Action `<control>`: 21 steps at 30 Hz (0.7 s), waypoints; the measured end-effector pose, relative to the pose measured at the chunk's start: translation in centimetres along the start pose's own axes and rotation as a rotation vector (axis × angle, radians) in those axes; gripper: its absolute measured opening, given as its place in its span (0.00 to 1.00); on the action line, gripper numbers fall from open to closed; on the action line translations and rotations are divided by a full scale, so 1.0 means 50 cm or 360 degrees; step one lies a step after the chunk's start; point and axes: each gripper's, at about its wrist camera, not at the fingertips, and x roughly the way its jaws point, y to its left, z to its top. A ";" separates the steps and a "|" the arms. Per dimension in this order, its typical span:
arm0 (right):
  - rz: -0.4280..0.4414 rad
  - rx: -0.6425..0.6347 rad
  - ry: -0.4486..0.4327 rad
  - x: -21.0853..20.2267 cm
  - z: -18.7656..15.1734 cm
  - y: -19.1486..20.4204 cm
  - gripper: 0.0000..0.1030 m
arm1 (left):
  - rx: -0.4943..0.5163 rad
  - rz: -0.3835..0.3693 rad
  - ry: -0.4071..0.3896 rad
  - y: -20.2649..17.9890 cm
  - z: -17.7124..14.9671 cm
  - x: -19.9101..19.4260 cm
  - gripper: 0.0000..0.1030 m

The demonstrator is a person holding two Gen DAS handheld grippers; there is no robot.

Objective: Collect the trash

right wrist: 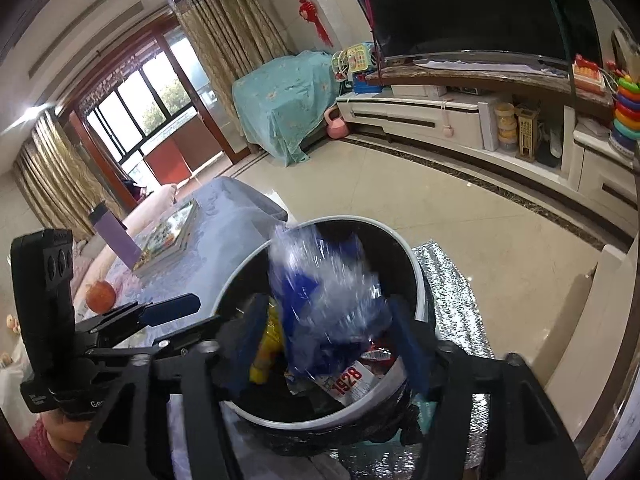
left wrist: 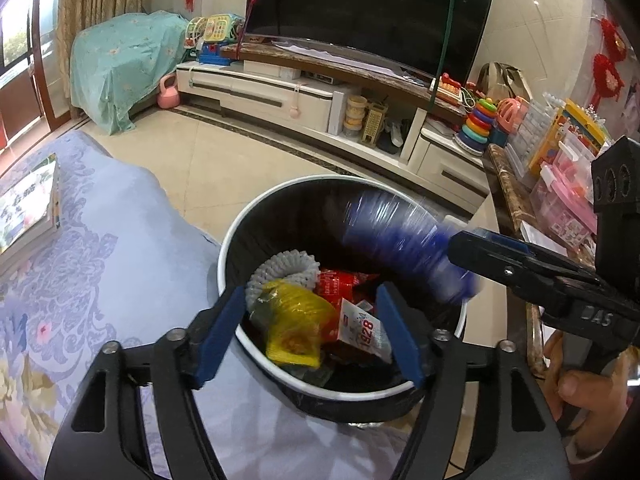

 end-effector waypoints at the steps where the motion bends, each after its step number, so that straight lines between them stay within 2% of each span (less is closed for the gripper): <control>1: 0.0010 0.0016 -0.0009 -0.003 -0.001 -0.002 0.77 | 0.0001 0.0005 -0.0007 0.002 -0.002 -0.004 0.71; 5: 0.0012 0.0038 -0.0041 -0.016 -0.004 -0.004 0.77 | -0.0022 0.0026 -0.0036 0.017 -0.019 -0.026 0.72; 10: 0.0025 0.0064 -0.0089 -0.040 -0.019 0.006 0.79 | -0.0125 0.0029 -0.0070 0.049 -0.056 -0.065 0.72; 14: 0.0038 0.0094 -0.0120 -0.062 -0.044 0.020 0.86 | -0.0213 0.0006 -0.0138 0.063 -0.090 -0.112 0.72; 21: 0.0062 0.0118 -0.0176 -0.105 -0.114 0.075 0.95 | -0.0295 0.0042 -0.0240 0.081 -0.167 -0.196 0.74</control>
